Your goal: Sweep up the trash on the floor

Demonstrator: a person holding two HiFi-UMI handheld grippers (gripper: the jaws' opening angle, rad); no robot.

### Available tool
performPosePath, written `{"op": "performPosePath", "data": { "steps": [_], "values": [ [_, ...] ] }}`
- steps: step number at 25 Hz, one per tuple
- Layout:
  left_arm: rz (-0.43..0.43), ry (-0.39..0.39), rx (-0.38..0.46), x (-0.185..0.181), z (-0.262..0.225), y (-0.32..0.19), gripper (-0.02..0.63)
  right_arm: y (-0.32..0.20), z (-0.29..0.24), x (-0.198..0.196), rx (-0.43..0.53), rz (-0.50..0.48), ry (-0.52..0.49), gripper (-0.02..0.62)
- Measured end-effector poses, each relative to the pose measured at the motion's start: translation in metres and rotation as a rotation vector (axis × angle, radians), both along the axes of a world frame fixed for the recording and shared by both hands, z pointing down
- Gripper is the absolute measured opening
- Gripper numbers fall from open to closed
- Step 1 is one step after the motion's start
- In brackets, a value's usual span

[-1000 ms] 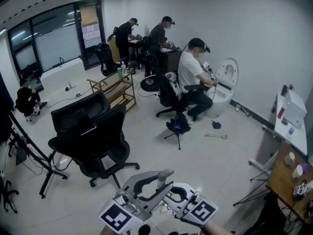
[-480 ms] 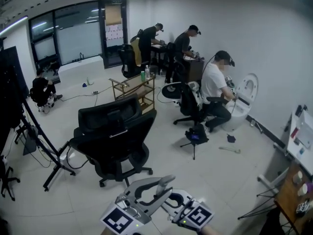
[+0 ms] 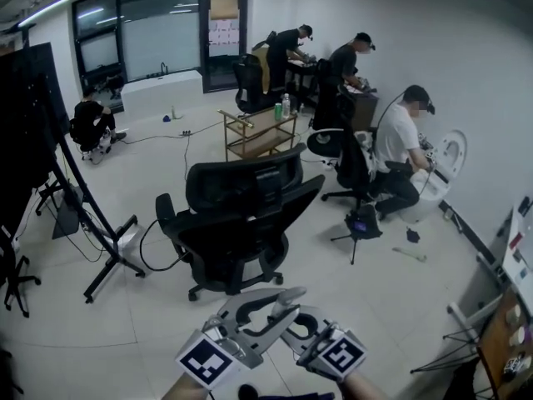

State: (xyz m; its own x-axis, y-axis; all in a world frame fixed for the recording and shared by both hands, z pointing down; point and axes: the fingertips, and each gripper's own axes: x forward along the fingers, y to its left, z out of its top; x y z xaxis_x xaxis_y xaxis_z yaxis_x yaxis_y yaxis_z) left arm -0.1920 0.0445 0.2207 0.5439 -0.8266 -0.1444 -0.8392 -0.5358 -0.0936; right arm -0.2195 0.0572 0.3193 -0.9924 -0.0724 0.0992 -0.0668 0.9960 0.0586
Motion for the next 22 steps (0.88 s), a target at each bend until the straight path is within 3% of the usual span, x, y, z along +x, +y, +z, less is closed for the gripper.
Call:
{"op": "performPosePath", "data": {
  "steps": [10, 22],
  "values": [
    [-0.085, -0.045, 0.02, -0.046, 0.001, -0.004, 0.106, 0.001, 0.001, -0.049, -0.014, -0.096, -0.003, 0.086],
    [-0.328, 0.009, -0.014, -0.081, 0.015, -0.021, 0.107, -0.003, 0.017, -0.072, -0.083, -0.349, 0.019, 0.086]
  ]
}}
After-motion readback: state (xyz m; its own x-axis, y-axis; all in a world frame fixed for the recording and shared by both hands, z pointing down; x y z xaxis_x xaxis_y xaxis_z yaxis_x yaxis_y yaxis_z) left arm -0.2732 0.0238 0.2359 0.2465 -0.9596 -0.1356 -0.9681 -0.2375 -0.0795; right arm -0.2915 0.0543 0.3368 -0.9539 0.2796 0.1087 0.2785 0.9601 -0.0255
